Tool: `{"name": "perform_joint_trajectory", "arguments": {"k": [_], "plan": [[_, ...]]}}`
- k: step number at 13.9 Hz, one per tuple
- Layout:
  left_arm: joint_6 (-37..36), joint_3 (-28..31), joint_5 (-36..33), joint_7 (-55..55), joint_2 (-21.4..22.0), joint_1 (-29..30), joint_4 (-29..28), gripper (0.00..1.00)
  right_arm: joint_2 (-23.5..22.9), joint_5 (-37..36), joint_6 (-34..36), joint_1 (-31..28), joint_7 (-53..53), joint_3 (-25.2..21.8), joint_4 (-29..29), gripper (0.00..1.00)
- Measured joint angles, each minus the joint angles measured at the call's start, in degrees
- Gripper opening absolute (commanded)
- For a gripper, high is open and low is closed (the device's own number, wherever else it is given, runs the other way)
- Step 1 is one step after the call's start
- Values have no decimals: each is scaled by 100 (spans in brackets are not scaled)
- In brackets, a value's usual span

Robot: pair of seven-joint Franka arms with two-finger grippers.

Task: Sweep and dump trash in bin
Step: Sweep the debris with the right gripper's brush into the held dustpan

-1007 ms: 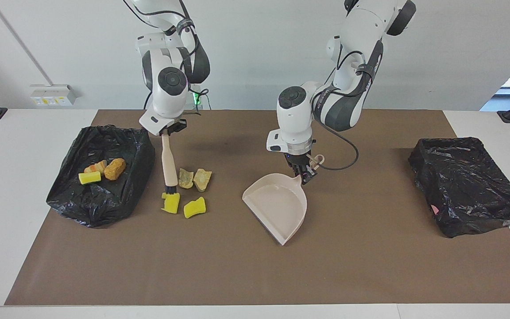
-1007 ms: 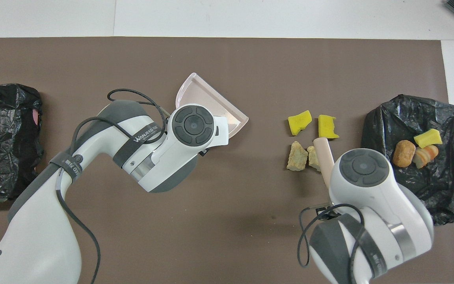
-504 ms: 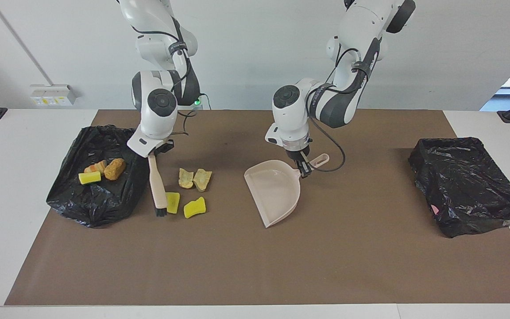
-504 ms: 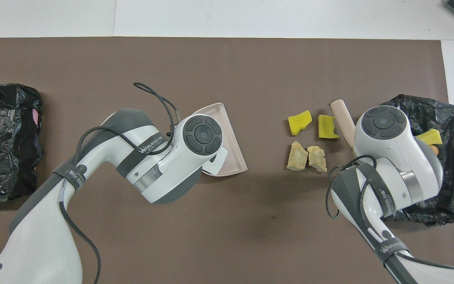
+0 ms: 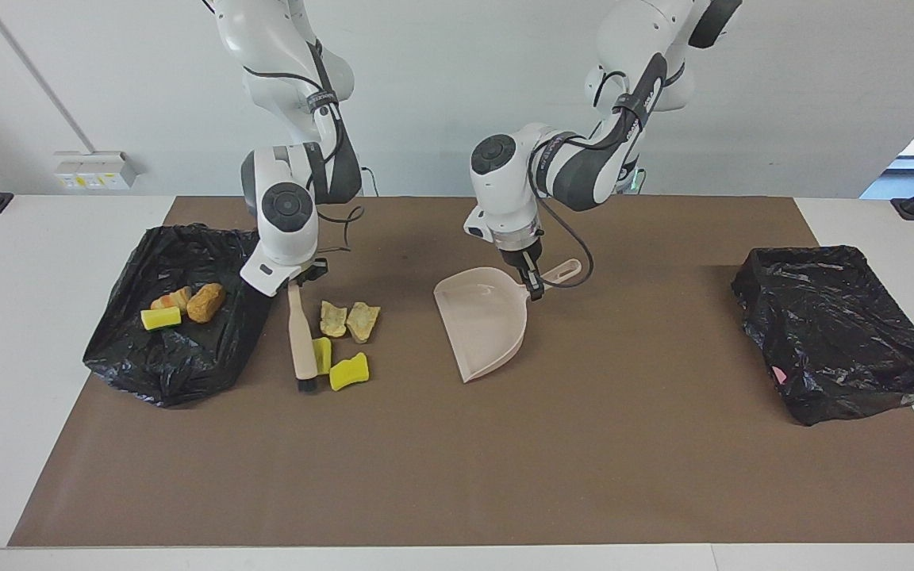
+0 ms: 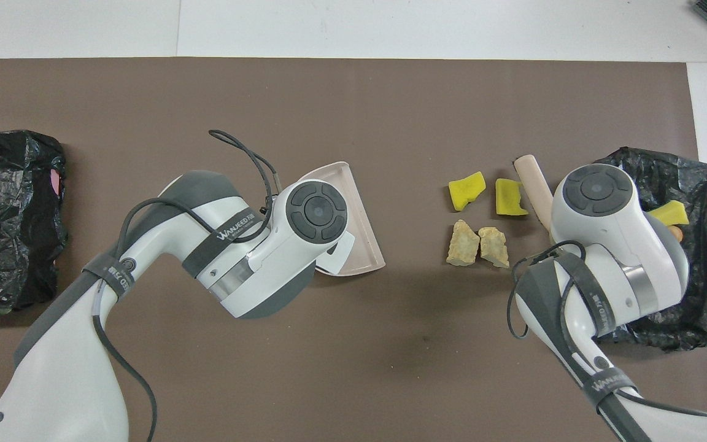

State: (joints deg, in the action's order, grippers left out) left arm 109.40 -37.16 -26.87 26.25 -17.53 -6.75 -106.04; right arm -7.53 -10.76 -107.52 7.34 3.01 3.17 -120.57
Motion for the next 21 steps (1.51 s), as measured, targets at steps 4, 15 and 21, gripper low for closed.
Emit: {"name": "perform_joint_trajectory", "arguments": {"k": [4, 15, 21], "plan": [[212, -6, 0, 0, 69, 34, -241, 0, 15, 816, 244, 393, -1, 25, -28, 0], [513, -3, 0, 68, 116, 162, -469, 0, 17, 3497, 288, 1224, -5, 40, -138, 0], [542, -2, 0, 122, 120, 204, -506, 0, 16, 4581, 314, 1238, -10, 12, -129, 0]]}}
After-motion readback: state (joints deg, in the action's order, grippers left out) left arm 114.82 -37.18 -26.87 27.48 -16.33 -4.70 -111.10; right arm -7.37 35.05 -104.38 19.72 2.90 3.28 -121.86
